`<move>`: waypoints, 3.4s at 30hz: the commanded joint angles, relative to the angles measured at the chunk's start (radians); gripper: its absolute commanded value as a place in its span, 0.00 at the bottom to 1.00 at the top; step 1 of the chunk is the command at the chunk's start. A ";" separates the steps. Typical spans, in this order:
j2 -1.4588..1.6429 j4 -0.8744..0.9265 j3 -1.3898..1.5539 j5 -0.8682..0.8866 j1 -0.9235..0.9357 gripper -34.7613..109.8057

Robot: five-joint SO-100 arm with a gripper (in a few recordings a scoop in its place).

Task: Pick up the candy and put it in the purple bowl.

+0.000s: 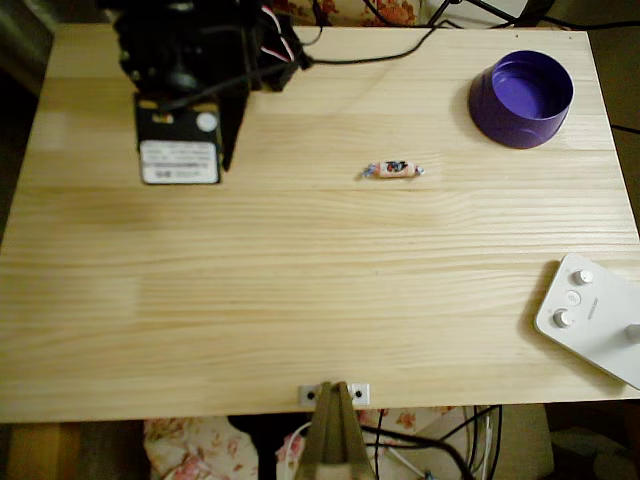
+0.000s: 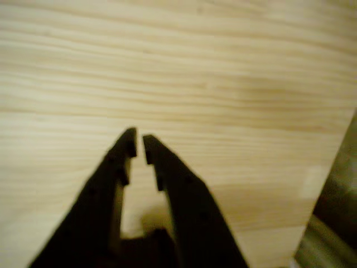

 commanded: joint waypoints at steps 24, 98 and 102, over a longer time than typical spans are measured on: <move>-0.377 0.387 -0.595 -0.287 -0.684 0.25; -1.005 -0.124 -0.423 -0.143 -0.953 0.38; -1.009 -0.149 -0.407 -0.169 -0.927 0.38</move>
